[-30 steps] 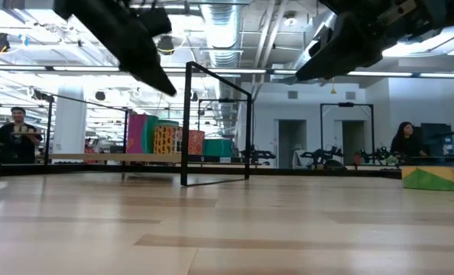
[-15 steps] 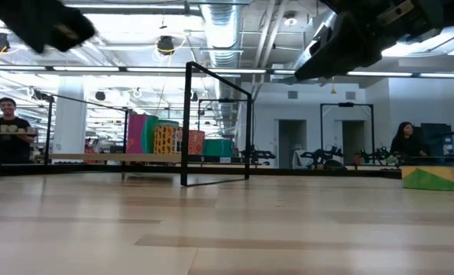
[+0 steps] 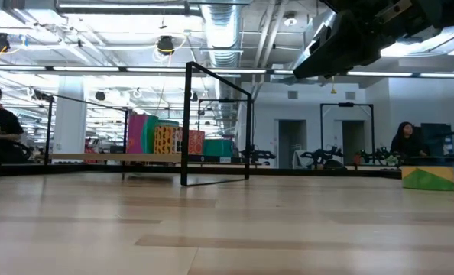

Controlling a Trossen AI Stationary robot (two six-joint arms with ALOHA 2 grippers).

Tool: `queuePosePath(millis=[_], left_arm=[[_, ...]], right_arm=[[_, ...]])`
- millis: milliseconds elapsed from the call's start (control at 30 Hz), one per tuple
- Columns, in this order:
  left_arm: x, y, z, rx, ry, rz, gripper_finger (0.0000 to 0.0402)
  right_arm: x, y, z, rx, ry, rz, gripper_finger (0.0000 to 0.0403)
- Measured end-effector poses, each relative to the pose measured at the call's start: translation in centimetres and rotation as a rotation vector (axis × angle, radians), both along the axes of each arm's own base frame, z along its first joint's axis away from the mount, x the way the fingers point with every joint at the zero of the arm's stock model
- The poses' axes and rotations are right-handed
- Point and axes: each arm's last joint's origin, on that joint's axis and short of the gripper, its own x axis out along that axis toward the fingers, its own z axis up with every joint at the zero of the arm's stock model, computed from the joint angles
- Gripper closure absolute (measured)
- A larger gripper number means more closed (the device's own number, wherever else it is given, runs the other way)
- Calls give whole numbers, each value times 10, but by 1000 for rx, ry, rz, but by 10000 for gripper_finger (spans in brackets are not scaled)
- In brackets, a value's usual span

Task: Pick and place cans onto a shelf
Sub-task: Put the canned cherries on the shelf and align them with other canned cherries

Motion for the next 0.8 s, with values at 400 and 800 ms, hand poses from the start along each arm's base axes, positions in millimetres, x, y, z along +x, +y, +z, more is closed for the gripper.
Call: queuePosePath(millis=[400, 800], left_arm=[[-6, -29, -13, -66, 75, 36, 280], [2, -44, -28, -57, 139, -34, 291]], right_arm=[[0, 0, 0, 1, 4, 0, 389], [0, 0, 0, 6, 4, -3, 389]])
